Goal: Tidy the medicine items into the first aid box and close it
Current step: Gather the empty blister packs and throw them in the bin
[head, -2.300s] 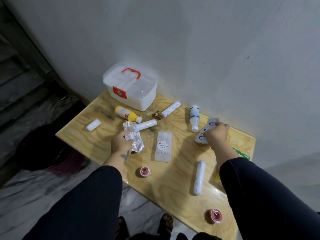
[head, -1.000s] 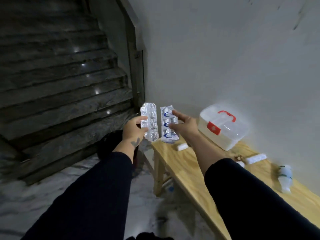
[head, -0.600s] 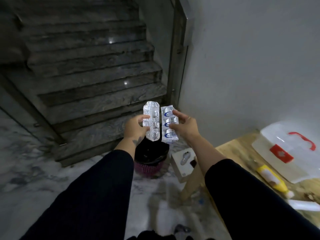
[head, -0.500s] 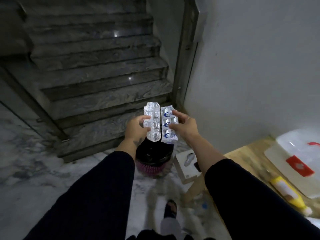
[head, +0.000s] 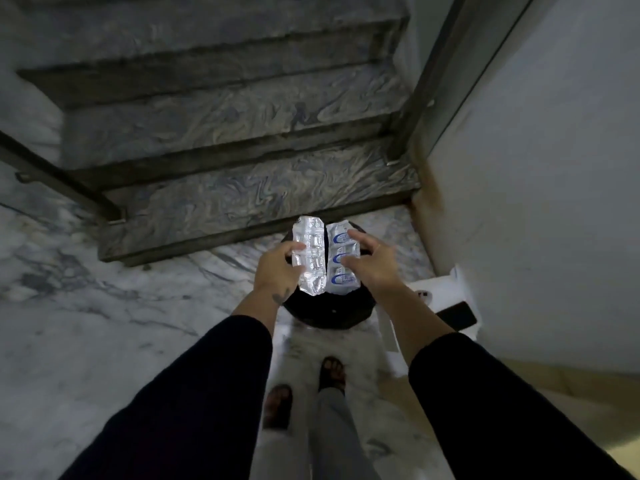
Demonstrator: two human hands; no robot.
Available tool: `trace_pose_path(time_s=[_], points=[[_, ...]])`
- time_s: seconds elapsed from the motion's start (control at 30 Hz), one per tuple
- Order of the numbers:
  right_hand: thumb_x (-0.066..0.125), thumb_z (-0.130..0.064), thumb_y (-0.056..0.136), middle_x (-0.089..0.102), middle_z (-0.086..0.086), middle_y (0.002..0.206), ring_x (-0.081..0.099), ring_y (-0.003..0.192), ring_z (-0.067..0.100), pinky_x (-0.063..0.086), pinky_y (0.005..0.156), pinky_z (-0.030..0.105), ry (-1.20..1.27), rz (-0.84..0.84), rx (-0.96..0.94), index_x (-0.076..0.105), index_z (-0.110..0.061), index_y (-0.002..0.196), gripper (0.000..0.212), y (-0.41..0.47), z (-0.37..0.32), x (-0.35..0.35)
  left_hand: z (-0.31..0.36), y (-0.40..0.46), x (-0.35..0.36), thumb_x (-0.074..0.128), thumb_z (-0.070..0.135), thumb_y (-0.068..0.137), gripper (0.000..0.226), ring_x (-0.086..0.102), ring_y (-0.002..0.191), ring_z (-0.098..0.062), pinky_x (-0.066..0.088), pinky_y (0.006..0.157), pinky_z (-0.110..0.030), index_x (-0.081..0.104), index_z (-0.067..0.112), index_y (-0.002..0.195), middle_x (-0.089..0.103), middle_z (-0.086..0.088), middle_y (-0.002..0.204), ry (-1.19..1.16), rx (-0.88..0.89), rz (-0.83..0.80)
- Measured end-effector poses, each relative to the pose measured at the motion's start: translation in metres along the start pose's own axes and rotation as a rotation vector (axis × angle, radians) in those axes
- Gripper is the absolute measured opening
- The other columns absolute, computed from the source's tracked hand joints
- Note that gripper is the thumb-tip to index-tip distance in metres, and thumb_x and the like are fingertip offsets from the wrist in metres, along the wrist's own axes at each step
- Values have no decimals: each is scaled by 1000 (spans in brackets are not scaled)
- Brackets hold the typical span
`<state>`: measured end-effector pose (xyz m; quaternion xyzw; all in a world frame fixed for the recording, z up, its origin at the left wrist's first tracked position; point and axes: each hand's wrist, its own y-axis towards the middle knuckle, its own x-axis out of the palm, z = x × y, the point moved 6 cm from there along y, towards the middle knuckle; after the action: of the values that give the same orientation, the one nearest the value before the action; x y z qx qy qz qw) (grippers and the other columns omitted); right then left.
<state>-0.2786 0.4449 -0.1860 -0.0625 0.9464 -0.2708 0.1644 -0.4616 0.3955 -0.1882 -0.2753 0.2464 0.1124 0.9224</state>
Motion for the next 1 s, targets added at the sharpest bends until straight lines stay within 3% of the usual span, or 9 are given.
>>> trace_pose_path(time_s=[0.07, 0.13, 0.2, 0.3, 0.4, 0.47, 0.6, 0.77, 1.0], points=[[74, 0, 72, 70, 8, 114, 67, 98, 23, 56, 90, 44, -25, 27, 35, 66, -21, 118, 52, 30, 17, 14, -20, 31, 17, 70, 2, 83, 38, 62, 107, -17, 36, 75, -11, 68, 18, 117, 61, -7, 122, 36, -40, -49], [74, -4, 74, 68, 4, 116, 65, 99, 18, 56, 90, 38, -75, 38, 55, 65, -22, 118, 49, 58, 34, 28, -39, 63, 33, 70, 2, 82, 38, 65, 80, 0, 42, 66, -12, 68, 18, 117, 62, -5, 113, 24, -58, -69], [74, -7, 76, 67, 4, 120, 64, 106, 20, 55, 93, 38, -108, 20, 65, 64, -23, 119, 47, 85, 54, 43, -56, 91, 49, 67, 2, 83, 38, 59, 54, 0, 53, 62, -19, 67, 18, 117, 62, -1, 102, 2, -98, -86], [74, -10, 78, 66, 2, 122, 64, 107, 21, 55, 92, 40, -135, -6, 113, 62, -25, 121, 47, 115, 87, 62, -83, 118, 73, 64, 7, 89, 45, 65, 99, -20, 57, 88, -38, 59, 21, 132, 60, -5, 128, 0, -156, -179], [72, -12, 82, 58, -4, 123, 62, 100, 18, 53, 77, 26, -204, -61, 172, 57, -26, 128, 49, 125, 110, 69, -97, 129, 87, 63, 12, 92, 51, 49, 133, -24, 48, 98, -34, 48, 21, 141, 49, -5, 146, 164, -114, -300], [69, -14, 85, 56, 0, 132, 60, 99, 17, 46, 71, 18, -260, -59, 179, 54, -26, 131, 50, 124, 115, 66, -102, 130, 88, 63, 13, 93, 51, 50, 132, -26, 48, 102, -37, 48, 20, 140, 51, -6, 144, 210, -121, -348], [66, -16, 87, 55, 4, 136, 58, 116, 23, 45, 78, 24, -352, -81, 158, 53, -21, 132, 47, 110, 99, 58, -85, 119, 80, 64, 9, 92, 47, 58, 122, -28, 48, 102, -40, 52, 16, 136, 56, -9, 138, 203, -115, -384], [63, -19, 88, 60, 7, 129, 60, 111, 25, 45, 79, 25, -553, -102, 70, 53, -23, 133, 46, 72, 40, 25, -12, 95, 53, 63, 9, 92, 46, 55, 125, -28, 43, 101, -32, 52, 11, 136, 56, -10, 137, 305, 51, -432], [67, -20, 84, 56, 8, 136, 53, 125, 25, 43, 103, 32, -612, 87, 13, 54, -22, 130, 48, -32, -43, -70, 116, 20, 42, 65, 11, 89, 41, 60, 117, -26, 46, 104, -39, 58, 12, 129, 63, -8, 127, 481, 375, -524]])
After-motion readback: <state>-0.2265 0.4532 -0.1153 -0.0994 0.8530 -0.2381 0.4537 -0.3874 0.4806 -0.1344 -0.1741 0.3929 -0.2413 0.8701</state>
